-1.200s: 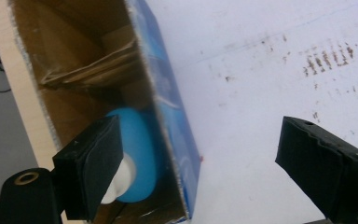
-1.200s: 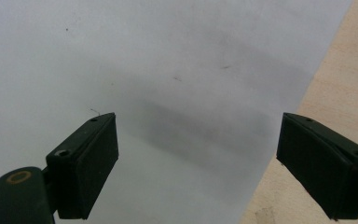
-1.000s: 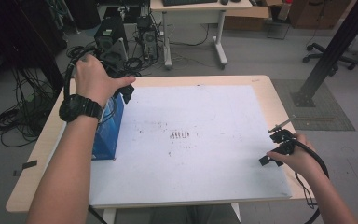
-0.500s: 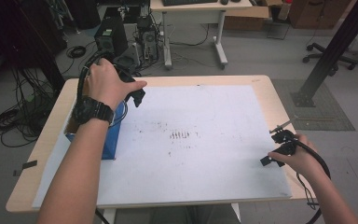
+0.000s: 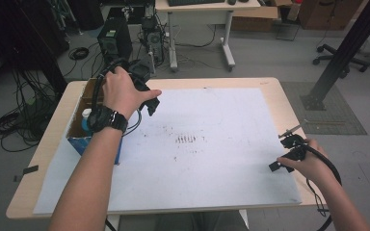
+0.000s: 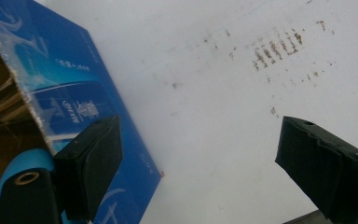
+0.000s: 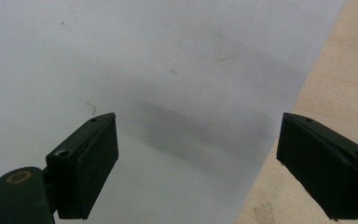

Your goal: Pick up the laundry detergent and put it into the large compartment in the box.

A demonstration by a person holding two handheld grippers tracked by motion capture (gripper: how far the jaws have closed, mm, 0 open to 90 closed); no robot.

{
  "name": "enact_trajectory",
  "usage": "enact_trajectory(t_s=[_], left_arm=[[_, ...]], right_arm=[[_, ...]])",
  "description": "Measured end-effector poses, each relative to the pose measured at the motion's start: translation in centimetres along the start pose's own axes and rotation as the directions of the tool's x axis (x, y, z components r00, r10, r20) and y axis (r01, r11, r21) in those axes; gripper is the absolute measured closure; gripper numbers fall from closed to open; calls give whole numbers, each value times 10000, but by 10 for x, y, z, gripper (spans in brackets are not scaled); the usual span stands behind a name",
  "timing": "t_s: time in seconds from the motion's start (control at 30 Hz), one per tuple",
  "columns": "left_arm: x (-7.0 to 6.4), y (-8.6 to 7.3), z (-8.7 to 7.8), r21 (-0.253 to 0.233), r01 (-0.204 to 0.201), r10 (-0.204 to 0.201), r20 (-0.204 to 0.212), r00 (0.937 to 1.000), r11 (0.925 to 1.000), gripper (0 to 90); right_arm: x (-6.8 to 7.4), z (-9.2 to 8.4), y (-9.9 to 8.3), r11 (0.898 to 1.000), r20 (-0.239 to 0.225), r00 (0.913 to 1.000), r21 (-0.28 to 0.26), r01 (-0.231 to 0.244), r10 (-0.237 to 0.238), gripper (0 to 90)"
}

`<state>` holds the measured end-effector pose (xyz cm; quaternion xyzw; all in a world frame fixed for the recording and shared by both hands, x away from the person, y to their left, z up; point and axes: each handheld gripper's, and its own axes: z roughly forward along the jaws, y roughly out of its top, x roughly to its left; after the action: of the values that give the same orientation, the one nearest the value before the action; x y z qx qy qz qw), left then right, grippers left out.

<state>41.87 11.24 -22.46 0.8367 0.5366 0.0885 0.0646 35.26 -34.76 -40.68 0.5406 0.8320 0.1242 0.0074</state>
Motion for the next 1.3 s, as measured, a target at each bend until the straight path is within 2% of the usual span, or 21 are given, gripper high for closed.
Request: enact_trajectory(t_s=[0.53,1.3], left_arm=[[-17,-1,21,110,-361,360,111,9993,9993,153],[-24,-8,48,373,-435,424,305,9986,9984,153]], right_arm=[[-1,1,-2,10000,5,10000,25,-31,31,124],[2,1,-2,10000,14,10000,60,-40,40,123]])
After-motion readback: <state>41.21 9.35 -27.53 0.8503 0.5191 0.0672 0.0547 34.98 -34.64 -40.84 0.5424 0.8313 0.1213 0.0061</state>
